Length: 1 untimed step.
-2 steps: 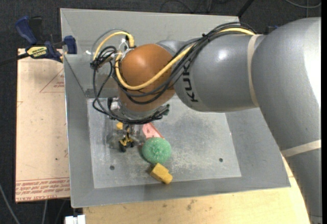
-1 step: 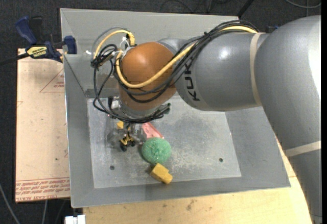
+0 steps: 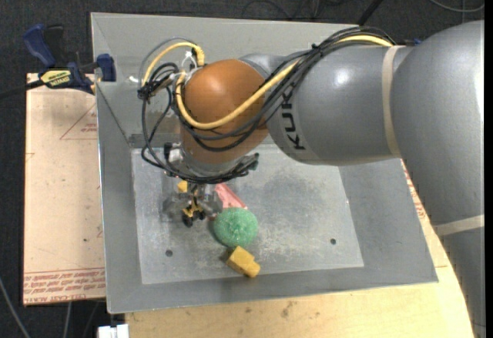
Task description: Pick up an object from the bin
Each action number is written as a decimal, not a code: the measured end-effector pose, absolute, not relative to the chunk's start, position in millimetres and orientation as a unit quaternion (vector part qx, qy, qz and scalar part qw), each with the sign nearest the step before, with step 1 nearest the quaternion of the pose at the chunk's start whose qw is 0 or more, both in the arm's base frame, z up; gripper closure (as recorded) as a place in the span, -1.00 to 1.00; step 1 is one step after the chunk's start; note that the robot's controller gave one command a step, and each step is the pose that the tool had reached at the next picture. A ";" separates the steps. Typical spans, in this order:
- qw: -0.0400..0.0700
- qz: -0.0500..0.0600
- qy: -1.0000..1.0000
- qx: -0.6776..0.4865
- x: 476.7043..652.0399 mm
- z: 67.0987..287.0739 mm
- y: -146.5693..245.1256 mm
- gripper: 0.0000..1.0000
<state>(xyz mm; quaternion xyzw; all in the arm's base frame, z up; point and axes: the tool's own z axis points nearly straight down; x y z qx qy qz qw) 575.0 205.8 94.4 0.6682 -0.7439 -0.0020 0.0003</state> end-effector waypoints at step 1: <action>0.000 -0.002 -0.744 0.668 574.9 110.9 205.9 1.00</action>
Offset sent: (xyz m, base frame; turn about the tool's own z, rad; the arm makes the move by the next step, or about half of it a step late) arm 0.0000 0.0001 0.0113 0.0000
